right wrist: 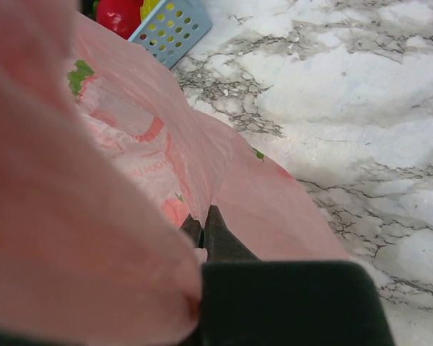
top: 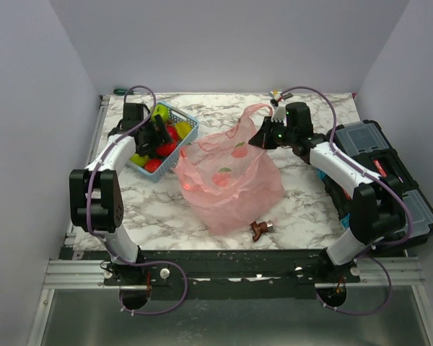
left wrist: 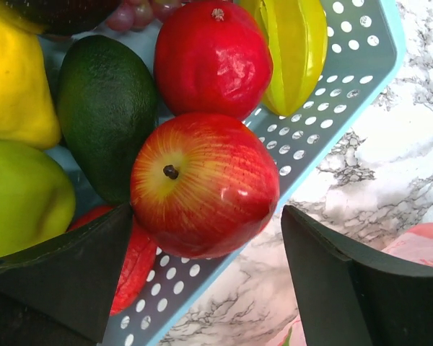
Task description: Place the fake fruits into the plastic bag and tie a complex knot
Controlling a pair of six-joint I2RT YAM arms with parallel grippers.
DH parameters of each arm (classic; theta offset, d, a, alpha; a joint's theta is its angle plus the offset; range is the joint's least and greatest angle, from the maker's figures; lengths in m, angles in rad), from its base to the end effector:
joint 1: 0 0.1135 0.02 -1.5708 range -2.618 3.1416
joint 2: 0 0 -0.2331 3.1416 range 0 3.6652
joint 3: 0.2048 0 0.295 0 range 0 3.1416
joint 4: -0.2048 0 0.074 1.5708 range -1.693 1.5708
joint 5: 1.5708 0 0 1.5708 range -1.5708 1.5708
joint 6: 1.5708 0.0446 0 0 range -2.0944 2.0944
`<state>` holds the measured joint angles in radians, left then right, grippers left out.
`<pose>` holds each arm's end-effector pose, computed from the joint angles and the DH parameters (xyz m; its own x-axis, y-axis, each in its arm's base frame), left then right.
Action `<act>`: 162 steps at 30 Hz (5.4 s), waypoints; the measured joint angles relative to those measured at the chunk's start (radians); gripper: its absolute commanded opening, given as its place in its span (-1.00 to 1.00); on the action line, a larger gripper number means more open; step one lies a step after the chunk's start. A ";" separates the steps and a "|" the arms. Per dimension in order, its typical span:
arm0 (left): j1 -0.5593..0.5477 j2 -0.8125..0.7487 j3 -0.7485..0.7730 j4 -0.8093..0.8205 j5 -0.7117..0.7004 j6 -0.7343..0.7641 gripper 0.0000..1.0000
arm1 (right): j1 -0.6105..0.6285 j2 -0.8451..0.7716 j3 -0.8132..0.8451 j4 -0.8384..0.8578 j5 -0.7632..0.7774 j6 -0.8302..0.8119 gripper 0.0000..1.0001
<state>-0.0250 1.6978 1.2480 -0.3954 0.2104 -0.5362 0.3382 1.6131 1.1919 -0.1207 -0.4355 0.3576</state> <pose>0.4134 -0.0197 0.1852 -0.7262 -0.4816 -0.4906 -0.2419 0.8470 -0.4733 0.3862 0.1558 0.2240 -0.6804 0.0971 -0.7264 -0.4309 0.7488 0.5037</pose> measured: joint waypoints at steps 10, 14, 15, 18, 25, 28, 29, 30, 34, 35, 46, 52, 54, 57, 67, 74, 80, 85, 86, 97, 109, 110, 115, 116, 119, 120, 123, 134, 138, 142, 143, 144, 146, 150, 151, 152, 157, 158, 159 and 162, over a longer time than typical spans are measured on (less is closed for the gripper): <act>-0.004 0.058 0.087 -0.033 0.005 -0.023 0.61 | 0.000 0.000 -0.005 0.002 -0.008 0.001 -0.98; -0.001 0.092 0.113 -0.043 0.008 -0.019 0.56 | 0.000 0.000 -0.005 0.003 -0.008 0.001 -0.98; 0.000 0.096 0.113 -0.049 0.008 -0.017 0.71 | 0.000 0.000 -0.005 0.003 -0.008 0.001 -0.99; -0.001 0.097 0.114 -0.056 0.011 -0.006 0.96 | 0.000 0.000 -0.005 0.003 -0.008 0.001 -0.99; -0.006 0.098 0.115 -0.063 0.011 0.039 0.88 | 0.000 0.000 -0.005 0.006 -0.008 0.001 -0.99; -0.006 0.102 0.115 -0.064 0.011 0.045 0.71 | 0.000 0.000 -0.005 0.008 -0.008 0.001 -0.99; -0.007 0.105 0.115 -0.064 0.011 0.047 0.65 | 0.000 0.000 -0.005 0.008 -0.008 0.001 -0.99; -0.008 0.109 0.115 -0.064 0.011 0.050 0.58 | 0.000 0.000 -0.005 0.008 -0.008 0.001 -0.99; -0.008 0.112 0.116 -0.066 0.014 0.062 0.43 | 0.000 0.000 -0.005 0.008 -0.009 0.001 -0.99; -0.008 0.108 0.116 -0.066 0.017 0.069 0.37 | 0.000 0.000 -0.005 0.008 -0.010 0.001 -0.99; -0.018 -0.318 0.080 -0.008 0.151 0.254 0.09 | 0.000 0.000 -0.004 0.060 -0.094 0.062 -0.99; -0.197 -0.527 0.073 0.029 0.302 0.507 0.07 | 0.000 0.005 -0.003 0.148 -0.161 0.127 -0.99; -0.293 -0.546 0.061 0.012 0.328 0.615 0.10 | 0.000 0.010 -0.002 0.171 -0.182 0.144 -0.99; -0.411 -0.523 0.044 -0.028 0.328 0.775 0.15 | 0.000 0.019 0.001 0.192 -0.203 0.164 -0.98; -0.624 -0.254 0.007 -0.146 0.152 1.136 0.41 | 0.000 0.021 0.001 0.198 -0.212 0.157 -0.99; -0.656 -0.142 -0.030 -0.134 0.098 1.271 0.58 | 0.000 0.032 -0.005 0.204 -0.213 0.126 -0.99; -0.658 -0.074 -0.044 -0.122 0.075 1.306 0.96 | 0.000 0.064 -0.042 0.210 -0.213 0.097 -0.99; -0.658 -0.069 -0.043 -0.116 0.066 1.292 0.98 | 0.000 0.083 -0.059 0.210 -0.208 0.071 -0.99; -0.658 -0.069 -0.042 -0.116 0.066 1.285 0.97 | 0.000 0.083 -0.060 0.210 -0.207 0.065 -0.99; -0.525 -0.290 0.098 -0.123 0.149 1.057 0.97 | 0.000 0.083 -0.071 0.209 -0.204 0.021 -0.99; -0.074 -0.011 0.494 -0.140 0.118 0.786 0.95 | 0.000 0.083 -0.071 0.209 -0.203 0.026 -0.99; -0.054 0.031 0.515 -0.146 0.112 0.775 0.95 | 0.000 0.083 -0.071 0.208 -0.202 0.026 -0.99; 0.002 0.178 0.607 -0.190 0.093 0.753 0.95 | 0.000 0.083 -0.071 0.204 -0.203 0.026 -0.99; 0.005 0.196 0.624 -0.191 0.092 0.753 0.95 | 0.000 0.083 -0.071 0.204 -0.203 0.026 -0.99; 0.004 0.260 0.692 -0.197 0.092 0.759 0.95 | 0.000 0.083 -0.071 0.201 -0.203 0.025 -0.98; 0.004 0.279 0.712 -0.198 0.092 0.760 0.95 | 0.000 0.083 -0.071 0.201 -0.203 0.025 -0.99; 0.002 0.336 0.775 -0.201 0.091 0.765 0.95 | 0.000 0.083 -0.071 0.198 -0.203 0.024 -0.99; 0.002 0.470 0.827 -0.205 0.032 0.803 0.97 | 0.000 0.097 -0.071 0.180 -0.203 0.022 -0.99; 0.002 0.515 0.852 -0.210 0.007 0.828 0.97 | 0.000 0.098 -0.069 0.179 -0.203 0.022 -0.98; 0.002 0.565 0.904 -0.232 0.000 0.844 0.96 | 0.000 0.099 -0.068 0.179 -0.203 0.022 -0.99; 0.001 0.570 0.909 -0.235 -0.001 0.847 0.96 | 0.000 0.100 -0.067 0.179 -0.203 0.022 -0.99; -0.001 0.575 0.915 -0.240 -0.002 0.851 0.96 | 0.000 0.102 -0.066 0.179 -0.203 0.022 -0.99; -0.005 0.579 0.924 -0.243 -0.016 0.866 0.96 | 0.000 0.107 -0.064 0.179 -0.203 0.022 -0.99; -0.017 0.579 0.935 -0.256 -0.043 0.890 0.96 | 0.000 0.117 -0.057 0.179 -0.203 0.022 -0.99; -0.019 0.580 0.936 -0.260 -0.050 0.893 0.96 | 0.000 0.119 -0.054 0.179 -0.203 0.022 -0.99; -0.023 0.581 0.938 -0.264 -0.059 0.899 0.96 | 0.000 0.121 -0.051 0.179 -0.203 0.022 -0.99; -0.031 0.624 0.979 -0.298 -0.105 0.935 0.93 | 0.000 0.124 -0.047 0.179 -0.203 0.022 -0.99; -0.031 0.636 0.989 -0.305 -0.110 0.940 0.92 | 0.000 0.125 -0.047 0.179 -0.203 0.022 -0.99; -0.031 0.644 0.995 -0.311 -0.114 0.943 0.91 | 0.000 0.127 -0.047 0.179 -0.203 0.022 -0.99; -0.036 0.666 1.003 -0.332 -0.132 0.956 0.86 | 0.000 0.130 -0.047 0.179 -0.203 0.022 -0.99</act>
<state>-0.0608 2.3638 2.2513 -0.7273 0.0780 0.4202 0.3382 1.7432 1.1454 0.0578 -0.6380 0.3798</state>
